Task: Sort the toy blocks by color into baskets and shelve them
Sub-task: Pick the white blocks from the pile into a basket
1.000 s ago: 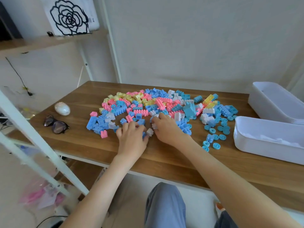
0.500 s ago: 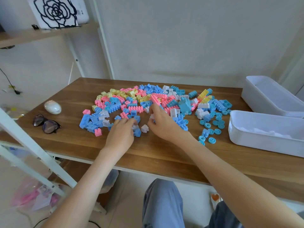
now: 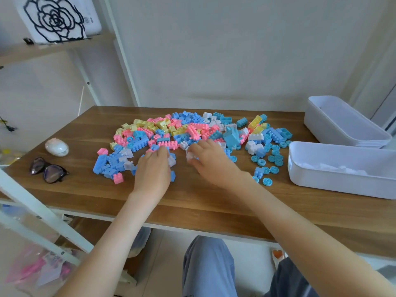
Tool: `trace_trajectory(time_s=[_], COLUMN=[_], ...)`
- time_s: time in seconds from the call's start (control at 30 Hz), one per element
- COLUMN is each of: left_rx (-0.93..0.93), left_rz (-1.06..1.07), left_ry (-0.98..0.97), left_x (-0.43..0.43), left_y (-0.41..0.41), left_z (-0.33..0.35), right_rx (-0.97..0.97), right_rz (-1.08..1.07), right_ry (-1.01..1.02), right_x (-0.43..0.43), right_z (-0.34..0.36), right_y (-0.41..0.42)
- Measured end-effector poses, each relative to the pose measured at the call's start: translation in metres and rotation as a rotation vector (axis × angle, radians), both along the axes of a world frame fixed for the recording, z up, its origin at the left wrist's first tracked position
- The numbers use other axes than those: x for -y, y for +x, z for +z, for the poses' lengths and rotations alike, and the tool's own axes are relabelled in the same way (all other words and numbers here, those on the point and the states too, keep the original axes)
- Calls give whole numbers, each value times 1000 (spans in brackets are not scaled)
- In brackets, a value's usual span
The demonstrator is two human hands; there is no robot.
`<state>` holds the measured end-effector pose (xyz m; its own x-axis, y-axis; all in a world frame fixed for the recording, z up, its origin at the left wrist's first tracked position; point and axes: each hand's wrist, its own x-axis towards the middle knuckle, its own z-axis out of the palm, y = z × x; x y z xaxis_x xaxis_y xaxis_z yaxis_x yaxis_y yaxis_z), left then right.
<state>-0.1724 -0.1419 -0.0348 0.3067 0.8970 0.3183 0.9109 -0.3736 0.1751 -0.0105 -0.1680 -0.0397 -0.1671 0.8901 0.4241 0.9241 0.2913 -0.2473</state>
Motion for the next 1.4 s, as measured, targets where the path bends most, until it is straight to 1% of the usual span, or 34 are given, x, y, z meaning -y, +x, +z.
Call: trace_trajectory(time_s=[0.1,0.17,0.3,0.43,0.5,0.53,0.6,0.67,0.73,0.83,0.9,0.93,1.03,1.1,1.17,1.2,1.3,1.33,1.4], left_rx=[1,70,284,365,362,324,185,96,127,225,265,278,256,210,125,71,-53,-77,-90], left_rz=[-34,-114,-372,-614,-696,-739,-787,-764,-741,-724,-666,-621,-445,-333,-236,-205,-201,-209,-213], left_ry=[100,119,6,-28,-61,-77,-99,-113,-93,18,36,26,-1,-35,-84,-113,-210,-225,-212], left_x=[7,15,34,54,64,69,74,72,69,66,60,56,37,22,8,2,-9,-10,-13], left_y=[25,50,112,176,202,214,229,234,232,215,195,185,149,126,105,96,76,73,69], left_z=[14,24,39,38,36,34,29,24,21,17,12,8,-3,-9,-13,-14,-13,-12,-9], right_rx=[-153,-218,-212,-253,-258,-261,-276,-294,-302,-308,-293,-270,-194,-216,-265,-241,-24,10,47], right_rz=[-41,-126,-401,-674,-741,-751,-748,-753,-767,-742,-644,-587,-420,-315,-283,-311,-534,-584,-608], right_ry=[84,124,115,27,-67,-125,-265,-356,-326,-94,54,84,19,-52,-143,-180,-235,-273,-320], right_x=[19,39,79,117,130,138,149,156,157,147,132,125,101,85,66,55,27,22,15], right_z=[19,31,45,46,42,40,37,38,38,37,37,37,32,24,17,12,-3,-6,-11], right_y=[31,57,124,189,207,213,219,220,218,200,177,164,123,103,89,86,89,91,92])
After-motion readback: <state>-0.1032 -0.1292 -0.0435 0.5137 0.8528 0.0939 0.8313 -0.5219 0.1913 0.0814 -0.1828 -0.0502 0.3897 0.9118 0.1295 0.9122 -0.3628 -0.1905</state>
